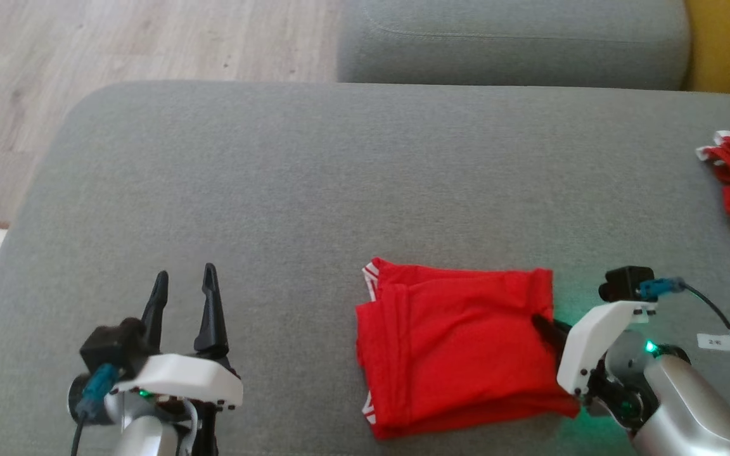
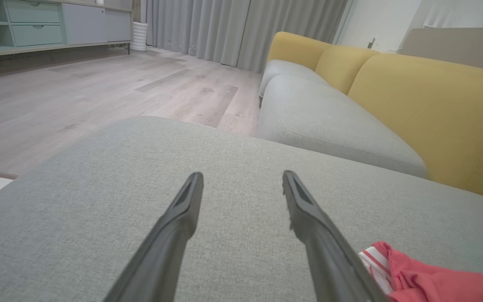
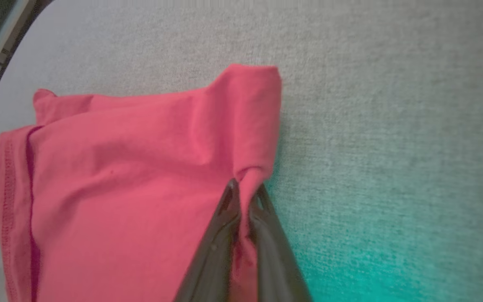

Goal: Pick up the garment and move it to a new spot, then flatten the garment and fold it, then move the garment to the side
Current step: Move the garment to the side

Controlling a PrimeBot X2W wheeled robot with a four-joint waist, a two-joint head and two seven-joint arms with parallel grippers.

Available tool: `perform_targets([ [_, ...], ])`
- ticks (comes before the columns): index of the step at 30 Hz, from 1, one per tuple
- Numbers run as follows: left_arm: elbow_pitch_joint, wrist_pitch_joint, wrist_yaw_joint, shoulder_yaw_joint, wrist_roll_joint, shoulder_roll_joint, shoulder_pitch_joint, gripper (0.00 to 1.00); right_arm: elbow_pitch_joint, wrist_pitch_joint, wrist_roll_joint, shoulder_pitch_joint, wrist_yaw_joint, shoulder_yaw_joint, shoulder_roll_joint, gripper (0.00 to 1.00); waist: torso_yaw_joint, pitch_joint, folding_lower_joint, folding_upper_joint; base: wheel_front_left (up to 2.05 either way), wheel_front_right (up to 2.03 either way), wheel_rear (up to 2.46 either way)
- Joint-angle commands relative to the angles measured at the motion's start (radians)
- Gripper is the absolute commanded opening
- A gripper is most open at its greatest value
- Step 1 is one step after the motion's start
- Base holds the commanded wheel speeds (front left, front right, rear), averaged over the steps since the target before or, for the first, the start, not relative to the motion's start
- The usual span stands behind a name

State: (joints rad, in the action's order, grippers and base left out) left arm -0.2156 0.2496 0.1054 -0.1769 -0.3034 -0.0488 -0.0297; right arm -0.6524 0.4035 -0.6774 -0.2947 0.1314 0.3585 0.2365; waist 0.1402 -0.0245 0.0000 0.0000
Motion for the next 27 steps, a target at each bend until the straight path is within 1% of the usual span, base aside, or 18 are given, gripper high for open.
perform_targets([
  [1, 0.039, 0.012, -0.003, 0.032, -0.006, -0.001, -0.052, 1.00, 0.044, -0.030, -0.003, -0.025, -0.001, 0.015, 0.012, 0.00, -0.018, 0.005, 0.0000, 0.0000, 0.00, 0.00, 0.00],
  [2, 0.042, 0.012, -0.005, 0.030, -0.009, -0.001, -0.052, 1.00, 0.051, -0.040, -0.002, -0.036, -0.001, 0.014, 0.017, 0.00, -0.027, 0.007, 0.0000, 0.0000, 0.00, 0.00, 0.00],
  [4, 0.055, 0.012, -0.012, 0.025, -0.058, -0.001, -0.055, 1.00, 0.064, -0.059, 0.002, -0.063, -0.001, 0.013, 0.030, 0.00, -0.046, 0.009, 0.0000, 0.0000, 0.00, 0.00, 0.00],
  [9, 0.076, 0.012, -0.023, -0.022, -0.081, -0.001, -0.078, 1.00, 0.082, -0.069, 0.010, -0.156, -0.001, 0.032, 0.058, 0.00, -0.118, 0.002, 0.0000, 0.0000, 0.00, 0.00, 0.00],
  [16, 0.068, 0.012, -0.021, -0.105, -0.078, -0.001, -0.132, 1.00, 0.071, -0.072, -0.011, -0.267, -0.001, 0.065, 0.084, 0.00, -0.239, -0.034, 0.0000, 0.0000, 0.00, 0.00, 0.00],
  [17, 0.068, 0.012, -0.021, -0.105, -0.078, -0.001, -0.132, 1.00, 0.071, -0.072, -0.011, -0.267, -0.001, 0.065, 0.084, 0.00, -0.239, -0.034, 0.0000, 0.0000, 0.00, 0.00, 0.00],
  [22, 0.056, 0.012, -0.012, -0.144, -0.079, -0.001, -0.168, 1.00, 0.056, -0.115, -0.037, -0.303, -0.001, 0.069, 0.092, 0.00, -0.334, -0.061, 0.0000, 0.0000, 0.00, 0.00, 0.00],
  [27, 0.028, 0.012, -0.010, -0.159, -0.064, -0.001, -0.191, 1.00, 0.035, -0.161, -0.055, -0.315, -0.001, 0.084, 0.090, 0.00, -0.430, -0.076, 0.0000, 0.0000, 0.00, 0.00, 0.00],
])
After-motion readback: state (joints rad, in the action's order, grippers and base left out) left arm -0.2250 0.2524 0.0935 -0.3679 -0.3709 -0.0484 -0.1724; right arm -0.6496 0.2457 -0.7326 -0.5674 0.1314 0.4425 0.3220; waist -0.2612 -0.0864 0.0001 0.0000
